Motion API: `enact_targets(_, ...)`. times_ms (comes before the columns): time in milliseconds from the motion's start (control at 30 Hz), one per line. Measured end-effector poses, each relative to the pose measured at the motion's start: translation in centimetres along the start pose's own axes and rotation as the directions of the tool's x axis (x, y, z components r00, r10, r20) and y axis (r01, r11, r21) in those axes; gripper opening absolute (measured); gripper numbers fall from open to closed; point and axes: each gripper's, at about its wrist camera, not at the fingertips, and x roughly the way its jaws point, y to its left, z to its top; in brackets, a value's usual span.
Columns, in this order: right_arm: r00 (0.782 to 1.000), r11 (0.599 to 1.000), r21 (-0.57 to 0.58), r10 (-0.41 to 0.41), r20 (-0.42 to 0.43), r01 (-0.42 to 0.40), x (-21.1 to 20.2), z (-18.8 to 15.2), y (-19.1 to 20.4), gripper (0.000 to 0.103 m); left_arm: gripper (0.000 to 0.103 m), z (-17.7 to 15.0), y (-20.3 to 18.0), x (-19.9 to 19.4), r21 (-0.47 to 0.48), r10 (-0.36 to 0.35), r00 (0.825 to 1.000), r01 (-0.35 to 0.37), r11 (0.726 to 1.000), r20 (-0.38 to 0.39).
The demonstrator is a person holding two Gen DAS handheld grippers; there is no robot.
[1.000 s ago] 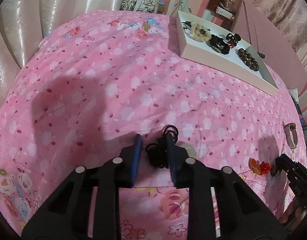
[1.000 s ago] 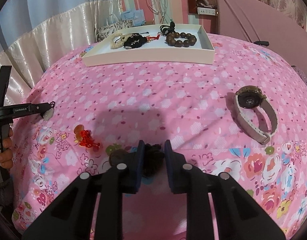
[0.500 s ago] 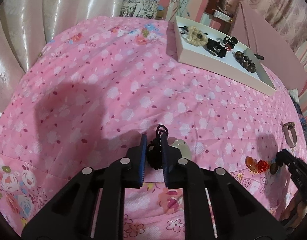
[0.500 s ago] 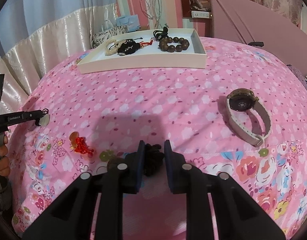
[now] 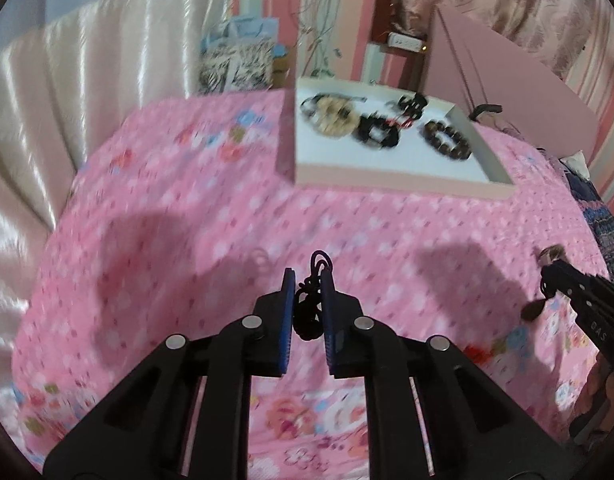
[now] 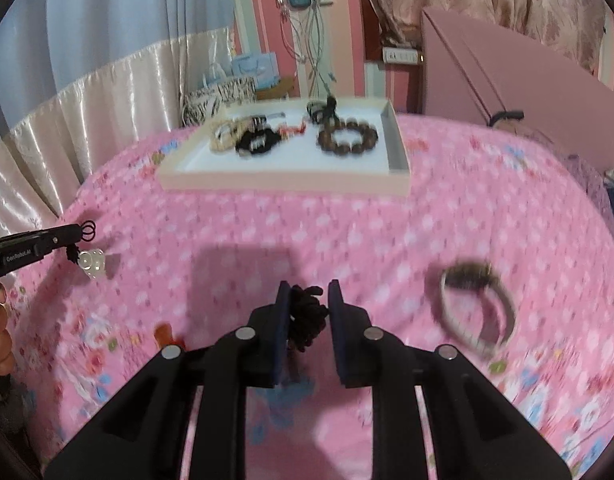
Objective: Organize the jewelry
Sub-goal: 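Carry both pendants into the white tray and open both grippers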
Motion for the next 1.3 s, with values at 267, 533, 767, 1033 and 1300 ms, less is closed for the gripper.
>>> enact_targets(267,0.996,0.999,-0.044,-0.002,0.084,0.006,0.7,7.5,1.2,0.019,0.011,7.0,-2.6,0.7,0.023,-0.041,0.998,0.040,0.999,0.039)
enact_targets(533,0.994,1.000,-0.022,0.016,0.111,-0.014,4.5,12.4,2.1,0.019,0.011,12.3,-4.4,5.1,0.003,-0.061,0.998,0.061,0.998,0.018)
enact_targets(767,0.996,1.000,0.000,0.010,0.090,-0.010,10.4,14.9,2.8,0.019,0.011,14.5,-4.5,10.7,0.000,-0.025,1.000,0.025,1.000,-0.005)
enact_targets(1033,0.999,0.999,-0.009,-0.032,0.006,0.032,17.1,14.4,2.4,0.019,0.011,14.1,-4.0,15.8,0.039,0.058,0.998,-0.057,0.998,-0.038)
enact_targets(1300,0.996,0.997,-0.009,-0.078,-0.034,0.078,19.0,14.1,1.6,0.019,0.011,13.5,-4.1,17.7,0.062,0.102,0.993,-0.099,0.993,-0.051)
